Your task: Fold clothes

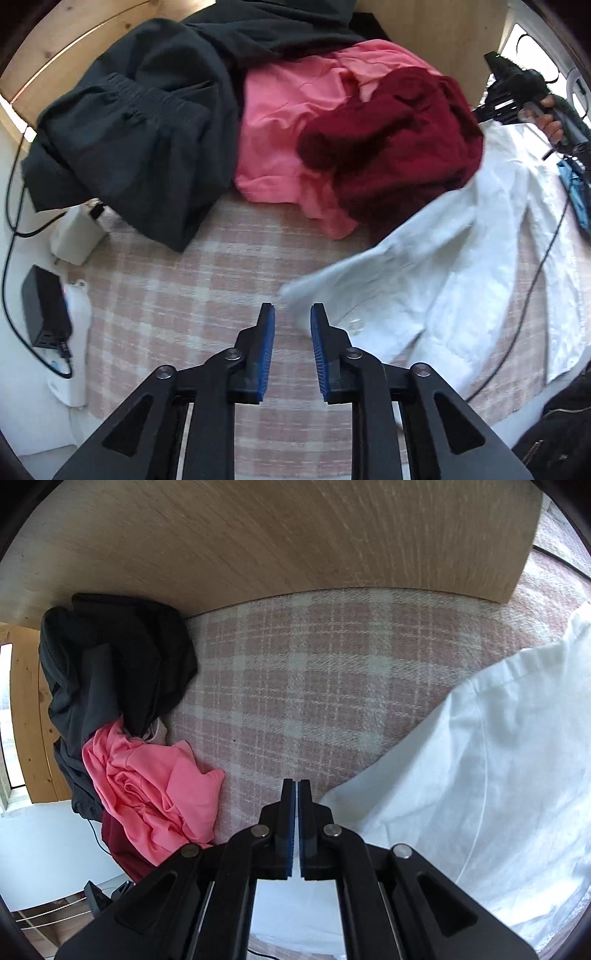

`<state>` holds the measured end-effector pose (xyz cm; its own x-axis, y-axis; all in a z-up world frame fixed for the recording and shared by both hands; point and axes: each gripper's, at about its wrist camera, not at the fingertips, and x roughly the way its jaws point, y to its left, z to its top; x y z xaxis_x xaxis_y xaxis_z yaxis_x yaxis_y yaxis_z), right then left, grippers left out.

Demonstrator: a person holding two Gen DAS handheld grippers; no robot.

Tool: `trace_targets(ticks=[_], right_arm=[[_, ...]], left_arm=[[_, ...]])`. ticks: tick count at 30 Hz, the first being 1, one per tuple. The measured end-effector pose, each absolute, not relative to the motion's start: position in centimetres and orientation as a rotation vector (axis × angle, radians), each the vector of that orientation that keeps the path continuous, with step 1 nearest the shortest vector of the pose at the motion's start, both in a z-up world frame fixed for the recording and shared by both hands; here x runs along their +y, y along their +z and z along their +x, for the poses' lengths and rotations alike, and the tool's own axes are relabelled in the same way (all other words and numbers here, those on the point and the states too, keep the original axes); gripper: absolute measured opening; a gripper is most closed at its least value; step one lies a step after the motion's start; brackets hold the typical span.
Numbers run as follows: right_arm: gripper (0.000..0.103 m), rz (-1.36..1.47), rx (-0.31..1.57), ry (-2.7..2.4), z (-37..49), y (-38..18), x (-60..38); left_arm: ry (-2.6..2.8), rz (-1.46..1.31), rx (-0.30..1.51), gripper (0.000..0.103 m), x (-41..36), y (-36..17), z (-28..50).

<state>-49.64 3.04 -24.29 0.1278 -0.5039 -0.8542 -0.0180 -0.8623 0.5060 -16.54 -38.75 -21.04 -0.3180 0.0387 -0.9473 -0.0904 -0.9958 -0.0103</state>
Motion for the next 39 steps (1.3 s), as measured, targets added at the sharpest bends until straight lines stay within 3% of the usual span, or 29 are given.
trace_targets(ticks=[5,8,11,19,21,26,28,30,35,39], right_arm=[[0.007,1.94,-0.551,-1.793,-50.1,-21.3,3.3],[0.009,1.885,-0.575,-1.785,-48.8,-19.3,3.5],[0.012,1.83,-0.625,-1.754,-46.7,-17.5,3.7],[0.017,1.763,-0.418,-1.789,-36.8,-14.8,4.1],[0.027,1.745,-0.372,-1.836,-34.8,-14.6,5.2],[0.032,1.77,-0.414,-1.883,-32.4,-16.5,7.5],[0.032,1.779,-0.432,-1.882,-31.7,-17.2,8.1],[0.032,1.776,-0.403,-1.893,-31.2,-17.0,8.3],[0.032,1.783,-0.373,-1.87,-30.5,-17.5,7.8],[0.032,1.815,-0.361,-1.836,-30.4,-18.6,6.9]], left_arm=[[2.453,-1.771,-0.085,0.02,-40.1,-18.7,-13.7],[2.353,-1.734,-0.164,0.035,-37.9,-18.6,-12.3],[2.265,-1.791,-0.178,0.035,-35.7,-20.3,-11.7],[2.19,-1.813,-0.511,0.039,-35.6,-19.8,-7.9],[2.177,-1.804,-0.559,0.043,-35.1,-20.2,-7.7],[2.14,-1.783,-0.717,0.043,-34.2,-22.8,-9.3],[2.162,-1.784,-0.768,0.036,-34.2,-23.4,-10.3],[2.209,-1.793,-0.742,0.0,-33.6,-22.8,-10.9],[2.504,-1.624,-0.326,0.001,-30.5,-16.3,-9.6],[2.637,-1.525,-0.077,0.001,-30.8,-14.5,-8.2]])
